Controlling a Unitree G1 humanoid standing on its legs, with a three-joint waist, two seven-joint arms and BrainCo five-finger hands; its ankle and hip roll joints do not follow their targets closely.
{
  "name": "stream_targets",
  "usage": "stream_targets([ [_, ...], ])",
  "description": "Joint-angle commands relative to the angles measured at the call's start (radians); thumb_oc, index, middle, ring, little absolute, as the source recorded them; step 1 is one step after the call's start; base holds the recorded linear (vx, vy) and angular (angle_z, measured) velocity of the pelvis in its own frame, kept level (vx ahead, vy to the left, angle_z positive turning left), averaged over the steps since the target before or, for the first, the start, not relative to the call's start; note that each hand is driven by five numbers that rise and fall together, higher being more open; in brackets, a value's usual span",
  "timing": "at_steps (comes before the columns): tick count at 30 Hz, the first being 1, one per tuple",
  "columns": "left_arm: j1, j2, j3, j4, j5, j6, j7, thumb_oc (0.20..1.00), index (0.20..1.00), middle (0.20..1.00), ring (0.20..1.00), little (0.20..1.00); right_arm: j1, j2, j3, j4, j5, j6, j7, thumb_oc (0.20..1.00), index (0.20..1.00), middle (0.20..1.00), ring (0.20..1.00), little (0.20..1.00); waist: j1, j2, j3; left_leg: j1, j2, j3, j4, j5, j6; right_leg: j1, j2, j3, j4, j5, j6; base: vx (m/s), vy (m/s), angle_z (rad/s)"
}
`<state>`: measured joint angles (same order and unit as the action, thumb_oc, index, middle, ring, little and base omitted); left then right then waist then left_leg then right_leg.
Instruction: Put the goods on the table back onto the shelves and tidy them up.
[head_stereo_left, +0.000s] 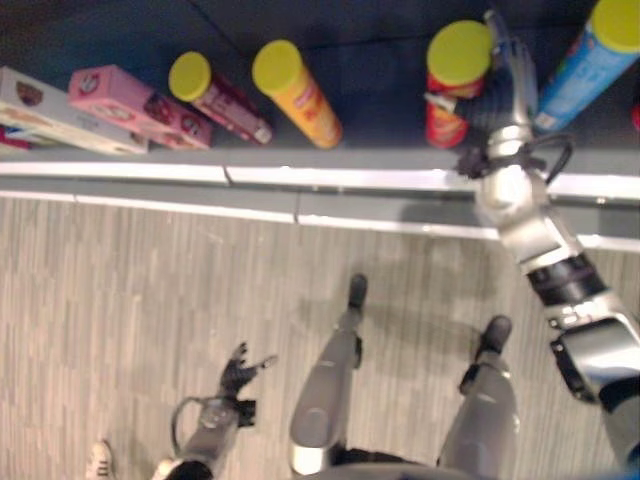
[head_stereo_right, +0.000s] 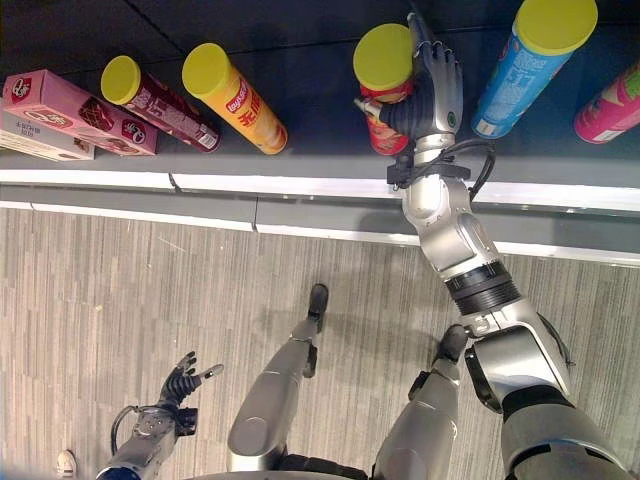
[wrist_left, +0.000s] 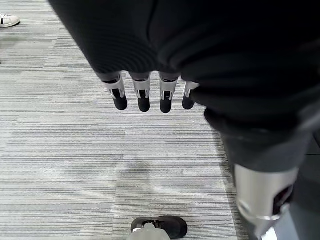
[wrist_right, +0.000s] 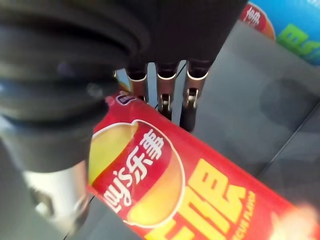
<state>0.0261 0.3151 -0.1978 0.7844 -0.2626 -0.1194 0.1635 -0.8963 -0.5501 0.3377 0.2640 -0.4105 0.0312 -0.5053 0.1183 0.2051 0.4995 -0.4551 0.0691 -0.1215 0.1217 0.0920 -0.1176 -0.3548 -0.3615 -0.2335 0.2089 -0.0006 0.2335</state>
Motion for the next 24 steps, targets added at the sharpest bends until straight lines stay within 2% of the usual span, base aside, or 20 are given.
stream_targets([
  [1, -0.022, 0.047, -0.044, 0.02, -0.016, 0.001, 0.022, 1.0, 1.0, 1.0, 1.0, 1.0, -0.066, -0.01, 0.009, -0.057, 0.03, -0.067, 0.011, 1.0, 1.0, 1.0, 1.0, 1.0, 0.02, -0.007, -0.028, 0.073, 0.026, 0.009, -0.112, -0.028, -0.016, -0.067, 0.03, 0.106, 0.044, -0.017, -0.056, 0.0, 0.0, 0.0],
  [8, -0.026, 0.051, -0.039, 0.022, -0.019, 0.007, 0.021, 1.0, 1.0, 1.0, 1.0, 1.0, -0.061, -0.014, 0.0, -0.129, 0.065, -0.084, 0.031, 1.0, 1.0, 1.0, 1.0, 1.0, 0.016, -0.02, -0.037, 0.084, 0.032, 0.016, -0.122, -0.029, -0.018, -0.057, 0.033, 0.107, 0.028, -0.01, -0.053, 0.0, 0.0, 0.0],
  [17, -0.027, 0.054, -0.03, 0.04, -0.016, 0.012, 0.026, 1.0, 1.0, 1.0, 1.0, 1.0, -0.066, -0.031, -0.048, -0.176, 0.086, -0.091, 0.009, 1.0, 1.0, 1.0, 1.0, 1.0, 0.005, -0.038, -0.051, 0.098, 0.038, 0.029, -0.129, -0.032, -0.022, -0.039, 0.037, 0.109, -0.003, 0.002, -0.051, 0.0, 0.0, 0.0],
  [20, -0.029, 0.052, -0.028, 0.047, -0.014, 0.015, 0.023, 1.0, 1.0, 1.0, 1.0, 1.0, -0.038, -0.02, -0.061, -0.176, 0.156, -0.102, 0.028, 1.0, 1.0, 1.0, 1.0, 1.0, 0.001, -0.042, -0.054, 0.102, 0.04, 0.034, -0.131, -0.031, -0.023, -0.032, 0.038, 0.11, -0.012, 0.006, -0.05, 0.0, 0.0, 0.0],
  [22, -0.026, 0.049, -0.028, 0.048, -0.017, 0.02, 0.014, 1.0, 1.0, 1.0, 1.0, 1.0, 0.009, 0.019, -0.092, -0.169, 0.291, -0.139, 0.051, 1.0, 1.0, 1.0, 1.0, 1.0, -0.005, -0.046, -0.056, 0.109, 0.043, 0.037, -0.136, -0.03, -0.024, -0.025, 0.041, 0.112, -0.022, 0.011, -0.05, 0.0, 0.0, 0.0],
  [24, -0.024, 0.046, -0.022, 0.051, -0.019, 0.026, 0.006, 1.0, 1.0, 1.0, 1.0, 1.0, 0.057, 0.032, -0.112, -0.186, 0.344, -0.154, 0.07, 1.0, 1.0, 1.0, 1.0, 1.0, -0.011, -0.051, -0.059, 0.114, 0.046, 0.041, -0.141, -0.029, -0.025, -0.019, 0.043, 0.112, -0.029, 0.013, -0.049, 0.0, 0.0, 0.0],
])
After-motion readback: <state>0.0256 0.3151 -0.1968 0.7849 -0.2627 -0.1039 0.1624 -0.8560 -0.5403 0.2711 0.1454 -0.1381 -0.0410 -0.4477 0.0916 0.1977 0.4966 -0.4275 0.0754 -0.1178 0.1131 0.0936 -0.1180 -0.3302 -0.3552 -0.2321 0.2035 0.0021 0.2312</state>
